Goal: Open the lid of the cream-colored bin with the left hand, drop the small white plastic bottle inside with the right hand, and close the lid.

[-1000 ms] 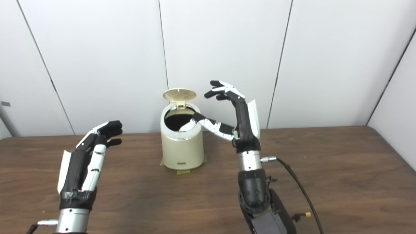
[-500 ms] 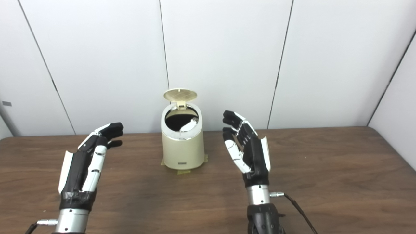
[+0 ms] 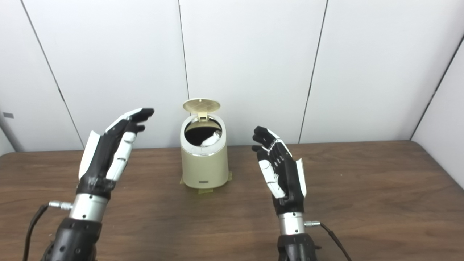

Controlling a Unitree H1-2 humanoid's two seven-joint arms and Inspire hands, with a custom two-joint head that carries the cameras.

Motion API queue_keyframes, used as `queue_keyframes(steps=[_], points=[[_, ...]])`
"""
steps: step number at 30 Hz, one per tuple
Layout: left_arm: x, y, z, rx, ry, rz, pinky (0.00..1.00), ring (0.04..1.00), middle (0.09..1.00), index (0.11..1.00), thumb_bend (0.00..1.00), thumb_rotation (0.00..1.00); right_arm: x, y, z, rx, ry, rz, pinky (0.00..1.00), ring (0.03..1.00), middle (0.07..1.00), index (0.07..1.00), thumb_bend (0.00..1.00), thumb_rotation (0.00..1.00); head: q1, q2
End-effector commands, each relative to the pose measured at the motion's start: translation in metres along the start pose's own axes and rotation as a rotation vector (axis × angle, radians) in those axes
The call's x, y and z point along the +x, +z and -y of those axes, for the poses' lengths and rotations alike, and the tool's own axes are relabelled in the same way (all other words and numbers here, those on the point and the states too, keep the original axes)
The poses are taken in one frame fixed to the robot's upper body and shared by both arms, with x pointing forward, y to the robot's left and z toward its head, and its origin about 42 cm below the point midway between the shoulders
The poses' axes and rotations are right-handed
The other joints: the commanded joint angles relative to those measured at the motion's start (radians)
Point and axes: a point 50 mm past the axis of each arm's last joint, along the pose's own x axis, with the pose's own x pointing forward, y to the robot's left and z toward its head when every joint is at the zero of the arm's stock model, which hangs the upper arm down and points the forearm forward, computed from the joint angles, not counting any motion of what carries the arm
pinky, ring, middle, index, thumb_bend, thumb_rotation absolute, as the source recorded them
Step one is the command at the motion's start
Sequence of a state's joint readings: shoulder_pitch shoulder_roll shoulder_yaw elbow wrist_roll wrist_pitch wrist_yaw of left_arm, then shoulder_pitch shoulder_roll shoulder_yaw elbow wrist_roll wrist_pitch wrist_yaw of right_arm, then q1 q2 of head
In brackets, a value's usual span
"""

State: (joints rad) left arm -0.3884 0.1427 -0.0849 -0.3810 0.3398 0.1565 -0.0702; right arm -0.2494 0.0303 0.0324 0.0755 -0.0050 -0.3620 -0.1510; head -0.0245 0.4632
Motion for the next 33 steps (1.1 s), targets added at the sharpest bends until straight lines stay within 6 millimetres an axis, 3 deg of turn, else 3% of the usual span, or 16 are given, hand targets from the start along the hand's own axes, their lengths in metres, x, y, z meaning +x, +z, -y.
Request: queue_keyframes(steps=[1, 5, 8, 10, 12, 15, 33], points=[[0.027, 0.019, -0.003, 0.088, -0.003, 0.047, 0.87, 0.890, 0.858, 0.843, 0.45, 1.00, 0.014, 0.012, -0.002, 0.021, 0.001, 0.067, 0.71, 0.795, 0.807, 0.780, 0.28, 0.66, -0.001, 0.001], [0.055, 0.034, 0.003, 0.177, -0.065, 0.028, 0.95, 0.958, 0.902, 0.868, 0.58, 1.00, 0.013, 0.012, -0.001, 0.046, -0.014, 0.057, 0.71, 0.791, 0.801, 0.772, 0.29, 0.63, 0.001, 0.003], [0.074, 0.044, 0.011, 0.209, -0.106, 0.036, 0.87, 0.915, 0.891, 0.858, 0.60, 1.00, 0.012, 0.009, 0.000, 0.065, -0.028, 0.041, 0.72, 0.793, 0.799, 0.772, 0.28, 0.62, 0.000, 0.005], [0.083, 0.049, 0.017, 0.254, -0.123, 0.022, 0.88, 0.941, 0.906, 0.869, 0.63, 1.00, 0.012, 0.009, 0.000, 0.071, -0.033, 0.034, 0.72, 0.792, 0.796, 0.769, 0.25, 0.60, 0.000, 0.006], [0.089, 0.052, 0.022, 0.312, -0.133, 0.003, 0.96, 0.985, 0.927, 0.889, 0.66, 1.00, 0.012, 0.009, 0.000, 0.075, -0.031, 0.034, 0.73, 0.793, 0.794, 0.769, 0.25, 0.59, 0.001, 0.005], [0.097, 0.056, 0.029, 0.410, -0.155, -0.015, 1.00, 0.998, 0.931, 0.898, 0.63, 1.00, 0.011, 0.008, 0.000, 0.076, -0.028, 0.032, 0.73, 0.791, 0.794, 0.769, 0.25, 0.59, 0.000, 0.003], [0.129, 0.045, 0.058, 0.640, -0.202, -0.132, 1.00, 1.000, 0.908, 0.871, 0.72, 1.00, 0.011, 0.008, 0.000, 0.108, -0.025, 0.031, 0.72, 0.792, 0.792, 0.764, 0.25, 0.58, 0.005, -0.002]])
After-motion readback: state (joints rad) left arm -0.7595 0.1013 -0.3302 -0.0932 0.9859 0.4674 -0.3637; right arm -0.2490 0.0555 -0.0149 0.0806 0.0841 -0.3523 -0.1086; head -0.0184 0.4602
